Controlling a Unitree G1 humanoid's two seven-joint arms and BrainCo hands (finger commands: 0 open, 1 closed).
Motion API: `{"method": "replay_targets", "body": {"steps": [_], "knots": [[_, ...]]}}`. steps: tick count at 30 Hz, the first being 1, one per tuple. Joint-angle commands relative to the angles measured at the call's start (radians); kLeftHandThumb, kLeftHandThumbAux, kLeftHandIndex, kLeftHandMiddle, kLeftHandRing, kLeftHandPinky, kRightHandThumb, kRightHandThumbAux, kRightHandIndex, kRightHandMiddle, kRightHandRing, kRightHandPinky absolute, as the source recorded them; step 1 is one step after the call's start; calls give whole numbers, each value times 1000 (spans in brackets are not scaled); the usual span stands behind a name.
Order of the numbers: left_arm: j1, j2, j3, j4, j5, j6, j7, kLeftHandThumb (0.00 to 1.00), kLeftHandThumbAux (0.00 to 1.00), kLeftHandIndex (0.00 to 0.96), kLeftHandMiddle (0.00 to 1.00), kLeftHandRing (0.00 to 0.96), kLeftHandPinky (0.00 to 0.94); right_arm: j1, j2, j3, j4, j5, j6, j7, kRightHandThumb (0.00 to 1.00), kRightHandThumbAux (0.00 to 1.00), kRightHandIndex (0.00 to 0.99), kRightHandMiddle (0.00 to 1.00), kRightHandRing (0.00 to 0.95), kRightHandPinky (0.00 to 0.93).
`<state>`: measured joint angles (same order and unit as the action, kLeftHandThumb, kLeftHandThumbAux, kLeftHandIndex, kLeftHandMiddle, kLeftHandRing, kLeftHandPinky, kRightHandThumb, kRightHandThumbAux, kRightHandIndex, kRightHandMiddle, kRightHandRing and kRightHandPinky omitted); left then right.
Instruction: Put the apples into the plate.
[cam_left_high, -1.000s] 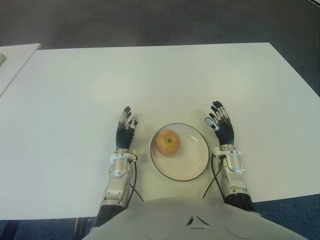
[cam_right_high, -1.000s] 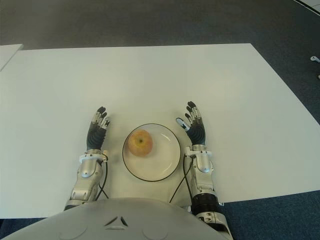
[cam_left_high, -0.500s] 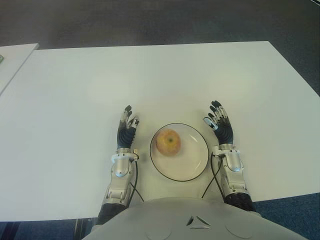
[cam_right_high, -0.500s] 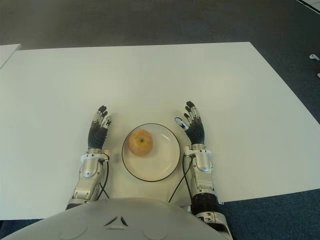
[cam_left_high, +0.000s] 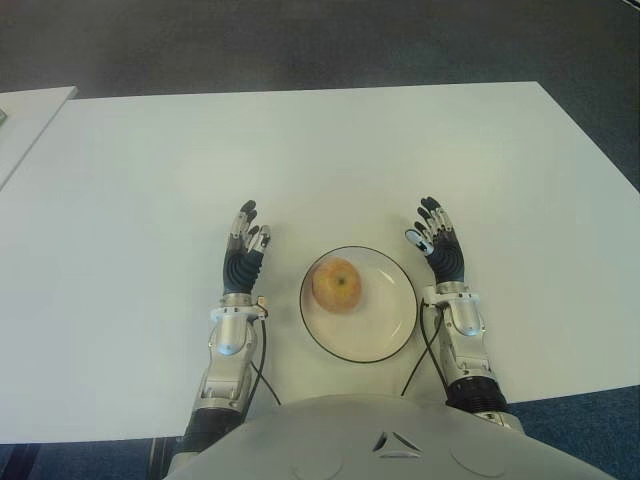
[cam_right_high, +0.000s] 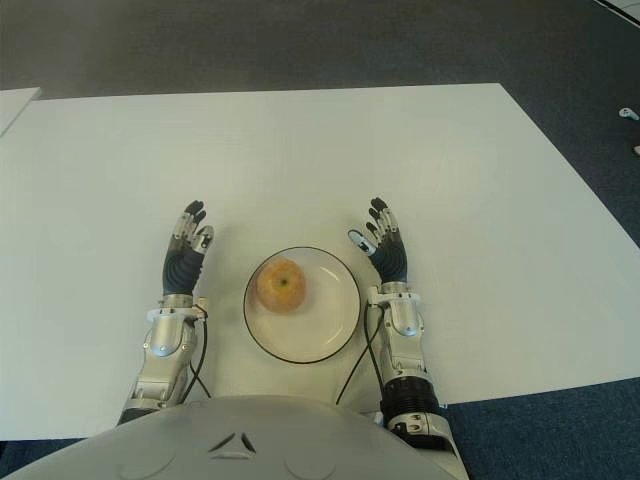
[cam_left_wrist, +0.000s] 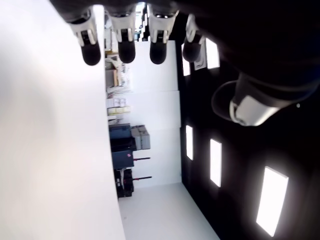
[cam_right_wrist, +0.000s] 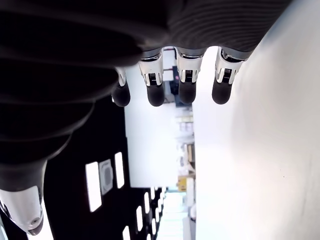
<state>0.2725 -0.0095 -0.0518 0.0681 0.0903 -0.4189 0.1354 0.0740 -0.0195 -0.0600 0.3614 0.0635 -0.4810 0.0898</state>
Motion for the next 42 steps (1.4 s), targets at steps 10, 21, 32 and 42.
{"method": "replay_targets", "body": {"steps": [10, 21, 32, 42], "knots": [[112, 15, 13, -12, 14, -64, -11, 43, 440, 61, 59, 53, 78, 131, 27, 26, -74, 10, -20, 14, 96, 605, 28, 0, 0, 0], [214, 8, 14, -92, 42, -116, 7, 44, 437, 72, 72, 64, 102, 230, 26, 39, -158, 7, -50, 27, 99, 614, 31, 0, 0, 0], [312, -7, -2, -98, 48, -203, 1, 34, 427, 62, 78, 72, 107, 349, 15, 39, -218, -20, -110, 20, 105, 628, 28, 0, 0, 0], [377, -16, -21, -107, 59, -228, -1, 62, 407, 76, 62, 49, 55, 429, -12, 23, -245, -6, -151, 31, 91, 628, 16, 0, 0, 0]]}}
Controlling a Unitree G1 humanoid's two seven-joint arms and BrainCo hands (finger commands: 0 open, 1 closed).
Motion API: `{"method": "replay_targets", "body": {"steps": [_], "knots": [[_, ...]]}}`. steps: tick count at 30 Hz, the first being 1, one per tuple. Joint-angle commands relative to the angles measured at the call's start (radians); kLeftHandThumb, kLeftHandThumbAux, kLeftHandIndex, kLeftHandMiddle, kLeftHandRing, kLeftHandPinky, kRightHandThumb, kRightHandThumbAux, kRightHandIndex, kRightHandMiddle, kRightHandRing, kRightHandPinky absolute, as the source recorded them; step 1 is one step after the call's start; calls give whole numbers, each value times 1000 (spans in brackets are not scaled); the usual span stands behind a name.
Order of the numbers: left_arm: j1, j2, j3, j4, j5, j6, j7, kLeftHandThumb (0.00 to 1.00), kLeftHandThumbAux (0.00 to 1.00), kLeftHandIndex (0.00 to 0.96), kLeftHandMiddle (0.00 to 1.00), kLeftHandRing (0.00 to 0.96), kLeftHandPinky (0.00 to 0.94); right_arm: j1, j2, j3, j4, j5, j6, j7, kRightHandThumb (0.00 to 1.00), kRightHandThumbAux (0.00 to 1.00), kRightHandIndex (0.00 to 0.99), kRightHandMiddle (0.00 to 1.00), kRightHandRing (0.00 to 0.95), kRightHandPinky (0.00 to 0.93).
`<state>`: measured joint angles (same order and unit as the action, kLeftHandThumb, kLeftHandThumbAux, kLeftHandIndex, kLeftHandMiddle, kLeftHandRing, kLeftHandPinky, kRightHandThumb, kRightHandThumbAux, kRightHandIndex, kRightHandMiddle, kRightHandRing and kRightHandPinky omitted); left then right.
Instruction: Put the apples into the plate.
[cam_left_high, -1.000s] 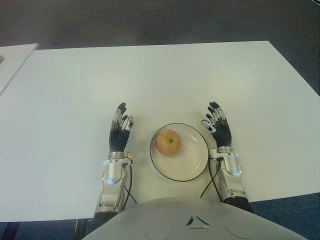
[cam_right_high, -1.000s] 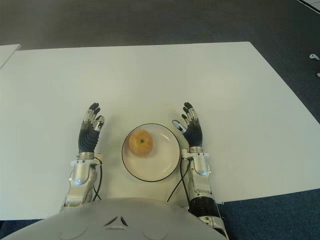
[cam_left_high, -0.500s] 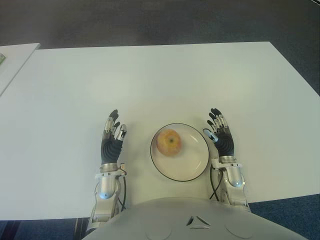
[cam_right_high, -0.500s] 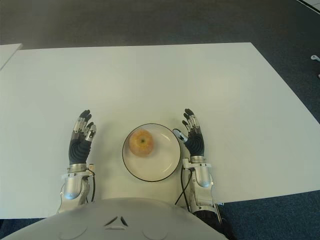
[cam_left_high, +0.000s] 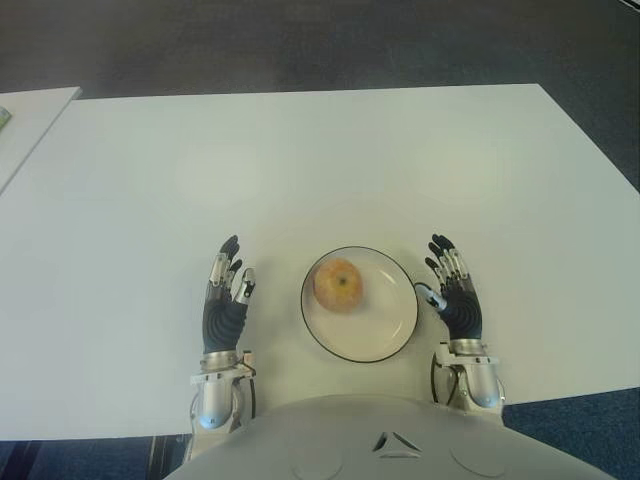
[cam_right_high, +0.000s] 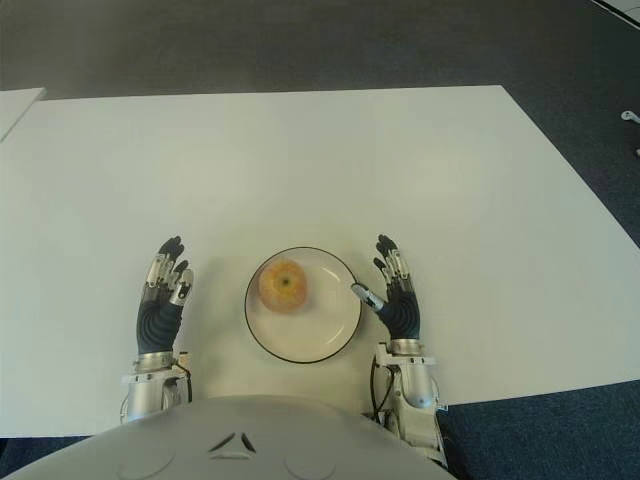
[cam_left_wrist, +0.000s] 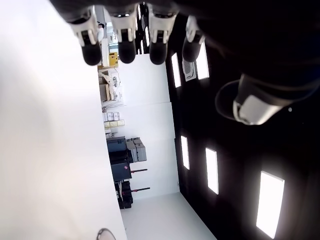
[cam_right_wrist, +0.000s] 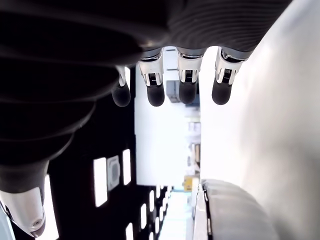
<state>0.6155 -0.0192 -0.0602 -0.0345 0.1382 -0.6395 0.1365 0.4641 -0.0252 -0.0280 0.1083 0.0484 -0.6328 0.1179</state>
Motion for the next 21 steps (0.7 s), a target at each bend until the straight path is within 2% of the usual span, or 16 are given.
{"method": "replay_targets", "body": {"steps": [1, 5, 9, 12, 15, 21], "knots": [[32, -5, -13, -4, 13, -2, -4, 64, 405, 76, 61, 46, 52, 32, -8, -11, 11, 10, 4, 1, 91, 627, 16, 0, 0, 0], [28, 0, -18, -13, 13, 15, -14, 61, 396, 62, 43, 26, 32, 13, -14, -18, 16, 10, 12, -3, 97, 620, 15, 0, 0, 0], [-3, 2, -19, -12, 18, 38, -17, 52, 392, 43, 28, 13, 22, 45, -22, -21, -12, 12, 10, 2, 100, 612, 14, 0, 0, 0], [-62, 2, -10, 15, 30, 56, -7, 47, 395, 33, 18, 6, 18, 8, -23, -19, -9, 7, 49, -3, 103, 606, 14, 0, 0, 0], [-86, -1, -6, 34, 38, 60, 1, 45, 401, 20, 4, 1, 12, -40, -20, -16, 9, -5, 83, -15, 109, 599, 15, 0, 0, 0], [-89, -11, -2, 42, 52, 40, 17, 49, 424, 16, 0, 0, 32, -119, -41, -35, 120, -5, 57, -8, 106, 598, 6, 0, 0, 0]]}}
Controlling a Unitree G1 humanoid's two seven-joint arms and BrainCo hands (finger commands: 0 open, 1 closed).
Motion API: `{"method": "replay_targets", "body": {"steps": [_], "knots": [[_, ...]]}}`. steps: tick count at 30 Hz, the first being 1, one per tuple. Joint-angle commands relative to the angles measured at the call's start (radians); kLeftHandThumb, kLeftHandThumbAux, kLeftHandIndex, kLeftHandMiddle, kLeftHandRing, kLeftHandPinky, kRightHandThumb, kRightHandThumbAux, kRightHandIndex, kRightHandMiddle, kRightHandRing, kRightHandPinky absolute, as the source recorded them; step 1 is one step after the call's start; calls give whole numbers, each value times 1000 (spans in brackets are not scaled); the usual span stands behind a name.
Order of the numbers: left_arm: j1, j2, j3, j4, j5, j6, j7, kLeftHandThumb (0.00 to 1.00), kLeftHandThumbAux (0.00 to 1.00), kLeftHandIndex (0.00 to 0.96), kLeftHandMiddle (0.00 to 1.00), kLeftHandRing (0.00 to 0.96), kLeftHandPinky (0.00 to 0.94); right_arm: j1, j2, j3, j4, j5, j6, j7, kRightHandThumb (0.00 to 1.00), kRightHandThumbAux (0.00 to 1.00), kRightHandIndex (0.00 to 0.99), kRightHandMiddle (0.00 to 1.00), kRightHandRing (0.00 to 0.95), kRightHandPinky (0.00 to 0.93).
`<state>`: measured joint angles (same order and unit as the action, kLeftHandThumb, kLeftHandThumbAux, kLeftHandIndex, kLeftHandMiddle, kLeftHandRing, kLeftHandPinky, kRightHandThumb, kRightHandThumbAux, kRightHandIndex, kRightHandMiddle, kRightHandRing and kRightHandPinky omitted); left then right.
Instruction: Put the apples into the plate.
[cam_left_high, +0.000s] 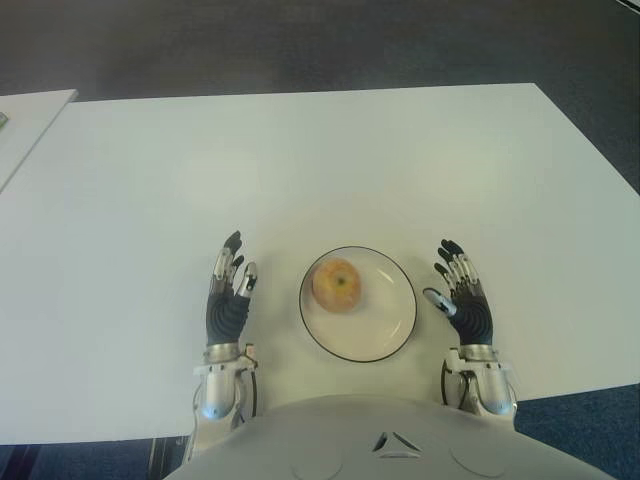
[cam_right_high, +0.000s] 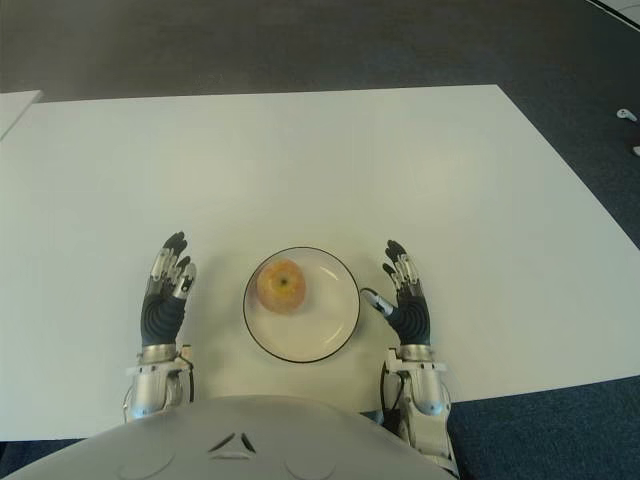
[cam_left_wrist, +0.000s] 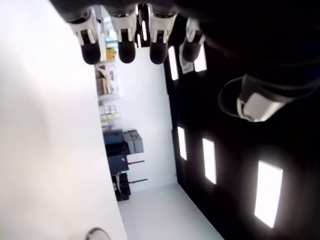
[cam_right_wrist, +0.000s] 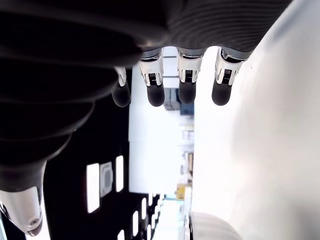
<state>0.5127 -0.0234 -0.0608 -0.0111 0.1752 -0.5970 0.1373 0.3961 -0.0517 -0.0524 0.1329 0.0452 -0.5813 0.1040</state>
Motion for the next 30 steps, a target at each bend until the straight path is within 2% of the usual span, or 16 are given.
{"method": "replay_targets", "body": {"steps": [1, 7, 10, 16, 22, 30], "knots": [[16, -7, 0, 17, 18, -9, 18, 50, 427, 17, 0, 0, 33, -54, -17, -10, 104, -4, -12, 10, 104, 599, 5, 0, 0, 0], [49, -9, 6, -1, 28, -23, 21, 54, 466, 22, 2, 0, 34, -30, -30, -9, 120, -7, -106, 27, 81, 606, 0, 0, 0, 0], [62, -12, 6, -7, 29, -25, 23, 57, 475, 27, 6, 2, 38, -14, -32, -11, 115, -6, -125, 31, 73, 610, 0, 0, 0, 0], [95, -24, 0, -29, 19, -20, 21, 66, 490, 36, 18, 9, 42, 16, -37, -14, 98, -8, -134, 33, 55, 614, 0, 0, 0, 0], [117, -34, -4, -45, 11, -15, 18, 79, 507, 38, 21, 13, 43, 37, -43, -13, 73, -17, -105, 28, 48, 614, 0, 0, 0, 0], [156, -46, -21, -84, -10, -8, 8, 90, 527, 39, 26, 18, 45, 51, -52, -9, 55, -16, -119, 31, 40, 604, 0, 0, 0, 0]]}}
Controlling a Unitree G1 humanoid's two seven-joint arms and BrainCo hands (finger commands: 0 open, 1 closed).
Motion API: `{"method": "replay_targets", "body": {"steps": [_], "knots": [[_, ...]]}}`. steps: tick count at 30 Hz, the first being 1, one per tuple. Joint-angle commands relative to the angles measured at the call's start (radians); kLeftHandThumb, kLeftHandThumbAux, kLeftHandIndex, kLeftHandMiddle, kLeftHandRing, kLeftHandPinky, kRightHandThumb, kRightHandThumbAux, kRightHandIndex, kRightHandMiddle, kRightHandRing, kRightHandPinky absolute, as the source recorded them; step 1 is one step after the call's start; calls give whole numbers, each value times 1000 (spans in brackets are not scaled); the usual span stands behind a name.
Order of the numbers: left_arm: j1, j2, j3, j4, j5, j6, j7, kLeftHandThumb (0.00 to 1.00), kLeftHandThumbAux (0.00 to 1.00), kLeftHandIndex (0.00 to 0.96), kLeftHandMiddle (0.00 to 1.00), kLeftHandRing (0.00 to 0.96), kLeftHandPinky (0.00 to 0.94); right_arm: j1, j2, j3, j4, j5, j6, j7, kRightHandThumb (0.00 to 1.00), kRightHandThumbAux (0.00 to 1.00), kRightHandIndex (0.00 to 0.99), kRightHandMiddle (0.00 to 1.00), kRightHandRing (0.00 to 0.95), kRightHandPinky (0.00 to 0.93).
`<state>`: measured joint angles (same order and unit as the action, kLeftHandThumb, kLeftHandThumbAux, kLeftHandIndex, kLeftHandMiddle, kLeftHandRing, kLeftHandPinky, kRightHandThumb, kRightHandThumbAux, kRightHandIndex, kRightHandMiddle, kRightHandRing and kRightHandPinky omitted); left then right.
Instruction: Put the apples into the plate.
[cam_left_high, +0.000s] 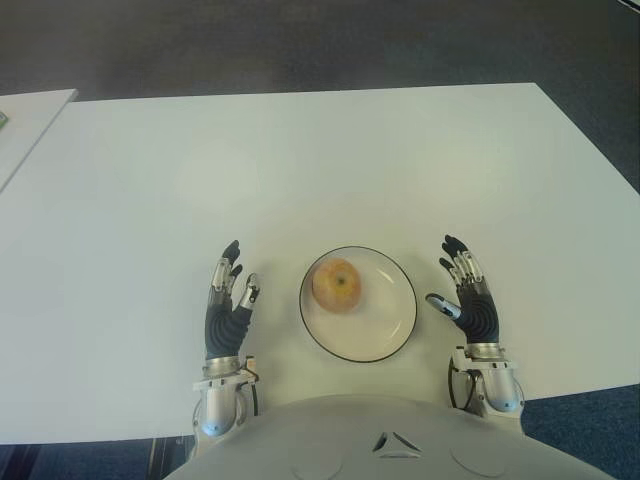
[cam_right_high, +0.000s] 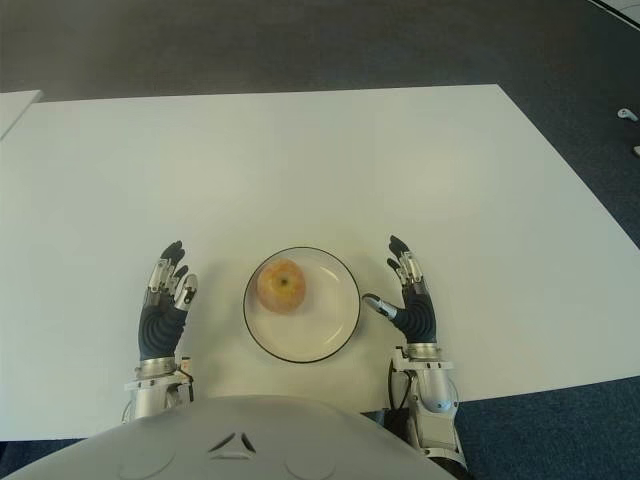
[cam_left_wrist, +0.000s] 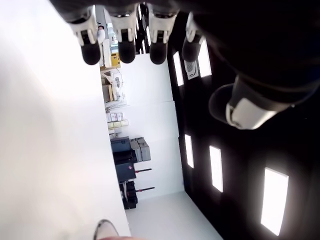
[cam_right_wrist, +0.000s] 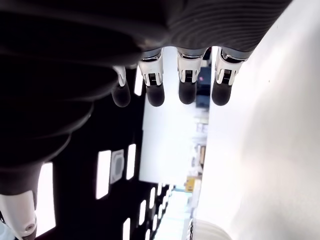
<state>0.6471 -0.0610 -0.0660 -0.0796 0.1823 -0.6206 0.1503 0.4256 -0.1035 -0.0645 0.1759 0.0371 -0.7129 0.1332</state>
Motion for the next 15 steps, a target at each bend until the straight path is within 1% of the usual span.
{"method": "replay_targets", "body": {"steps": [1, 9, 15], "knots": [[24, -10, -17, -18, -19, 18, -5, 91, 528, 40, 27, 19, 45, 22, -1, 4, 13, -9, 10, 2, 39, 603, 0, 0, 0, 0], [44, -14, -23, -36, -12, 26, 2, 89, 546, 44, 27, 21, 45, 25, -2, 4, 16, -11, -6, 1, 41, 603, 0, 0, 0, 0], [63, -17, -35, -48, -31, 32, -3, 79, 542, 47, 32, 23, 48, 33, -3, 7, 2, -12, 8, 2, 45, 609, 0, 0, 0, 0]]}}
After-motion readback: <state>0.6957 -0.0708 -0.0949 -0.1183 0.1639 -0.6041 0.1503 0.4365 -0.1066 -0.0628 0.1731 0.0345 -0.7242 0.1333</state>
